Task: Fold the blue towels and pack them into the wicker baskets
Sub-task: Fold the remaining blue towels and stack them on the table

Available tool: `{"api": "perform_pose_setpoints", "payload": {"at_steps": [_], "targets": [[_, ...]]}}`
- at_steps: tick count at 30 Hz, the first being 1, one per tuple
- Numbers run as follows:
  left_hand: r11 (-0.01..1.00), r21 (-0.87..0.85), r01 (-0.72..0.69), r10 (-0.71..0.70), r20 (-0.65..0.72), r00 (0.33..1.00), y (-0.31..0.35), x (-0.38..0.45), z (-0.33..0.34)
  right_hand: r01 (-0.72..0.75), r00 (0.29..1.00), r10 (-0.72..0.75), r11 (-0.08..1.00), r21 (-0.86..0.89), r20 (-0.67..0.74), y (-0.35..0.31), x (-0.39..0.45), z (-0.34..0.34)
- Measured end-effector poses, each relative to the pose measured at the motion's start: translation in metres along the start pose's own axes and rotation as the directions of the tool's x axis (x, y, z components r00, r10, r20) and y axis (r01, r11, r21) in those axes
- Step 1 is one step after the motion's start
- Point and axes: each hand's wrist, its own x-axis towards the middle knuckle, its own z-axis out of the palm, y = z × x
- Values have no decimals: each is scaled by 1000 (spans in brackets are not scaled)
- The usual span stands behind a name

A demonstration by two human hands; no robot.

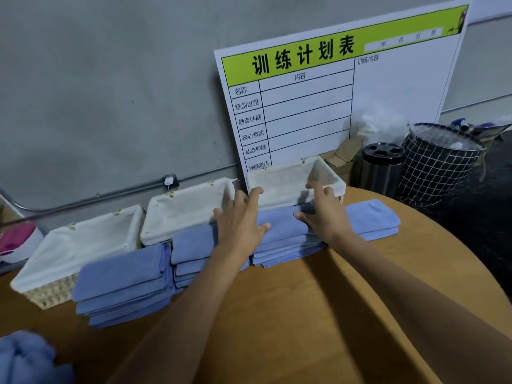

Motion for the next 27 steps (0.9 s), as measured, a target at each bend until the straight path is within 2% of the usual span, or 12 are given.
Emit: {"api": "perform_pose_setpoints", "payload": {"at_steps": [5,12,15,18,20,22,24,27], "targets": [[998,-54,-26,23,-57,998,-1,-5,3,-20,999,22,998,-55,35,-9,1,-4],[991,133,-23,25,-12,1000,1,-6,4,-78,996,81,994,-77,31,-15,-3,-3],[999,34,-38,38,2,999,-1,-9,3,-74,996,79,992,-102,50,-16,-10,-7],[986,-146,-76,69,-54,996,-13,-23,-11,3,999,-8,993,-118,-38,-21,-27,-17],[975,-188,-121,96,-135,986,-26,-44,-26,60,984,-93,977,-205,-155,-30,-43,-22],[964,-230,-134,99,-157,983,-44,-74,-39,89,957,-157,959,-268,-244,-44,-63,-22],[963,-249,-101,75,-110,991,-68,-109,-49,152,946,-211,959,-238,-246,-67,-83,-14],[971,-234,-42,35,-32,999,-103,-158,-63,260,954,-272,960,-103,-127,-109,-116,11]]}}
